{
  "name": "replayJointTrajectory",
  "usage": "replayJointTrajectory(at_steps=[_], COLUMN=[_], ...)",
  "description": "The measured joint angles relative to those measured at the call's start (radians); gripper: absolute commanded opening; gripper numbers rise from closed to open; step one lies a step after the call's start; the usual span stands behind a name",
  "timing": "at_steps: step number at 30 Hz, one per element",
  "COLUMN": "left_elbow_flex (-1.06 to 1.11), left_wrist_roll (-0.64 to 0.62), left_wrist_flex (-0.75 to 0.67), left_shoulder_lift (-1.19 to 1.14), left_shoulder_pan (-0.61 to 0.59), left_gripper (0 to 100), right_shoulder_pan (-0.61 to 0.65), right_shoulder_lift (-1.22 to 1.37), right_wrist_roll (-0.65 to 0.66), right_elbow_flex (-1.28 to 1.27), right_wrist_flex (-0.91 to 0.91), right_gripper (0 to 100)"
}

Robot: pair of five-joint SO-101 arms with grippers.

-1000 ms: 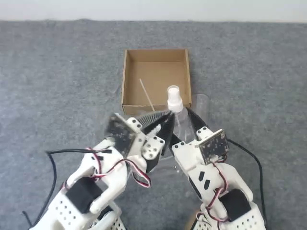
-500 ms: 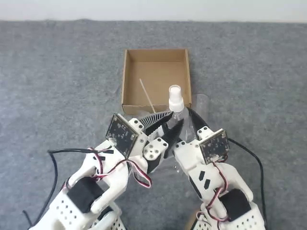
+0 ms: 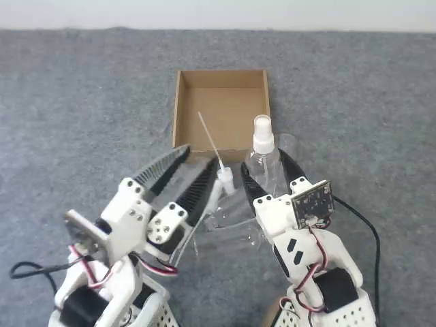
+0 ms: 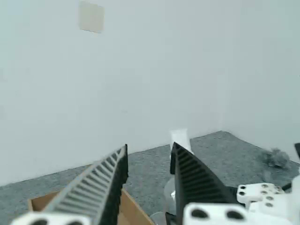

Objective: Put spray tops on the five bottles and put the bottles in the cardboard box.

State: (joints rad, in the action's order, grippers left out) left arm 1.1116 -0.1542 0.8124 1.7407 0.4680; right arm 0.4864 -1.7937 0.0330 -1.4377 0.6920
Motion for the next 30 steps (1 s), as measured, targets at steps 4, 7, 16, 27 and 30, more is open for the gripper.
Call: replayJointTrajectory(at_steps=[4, 7, 16, 27, 30], left_elbow_flex=[0.003, 0.052, 0.129, 0.164, 0.193], left_wrist_roll=[0.000, 0.000, 0.046, -0.106, -0.109], left_wrist_flex=[-0.009, -0.064, -0.104, -0.104, -0.104], left_shoulder_lift=[0.003, 0.005, 0.005, 0.005, 0.002], left_shoulder_pan=[-0.037, -0.046, -0.114, -0.321, -0.321], left_gripper=[14, 14, 14, 14, 14], right_shoulder_pan=[0.000, 0.000, 0.000, 0.060, 0.101], right_shoulder_lift=[0.000, 0.000, 0.000, 0.000, 0.000], right_wrist_roll=[0.000, 0.000, 0.000, 0.003, 0.043], right_elbow_flex=[0.000, 0.000, 0.000, 0.000, 0.000], right_wrist_flex=[0.000, 0.000, 0.003, 0.003, 0.003], right_gripper=[0.7, 0.7, 0.7, 0.7, 0.7])
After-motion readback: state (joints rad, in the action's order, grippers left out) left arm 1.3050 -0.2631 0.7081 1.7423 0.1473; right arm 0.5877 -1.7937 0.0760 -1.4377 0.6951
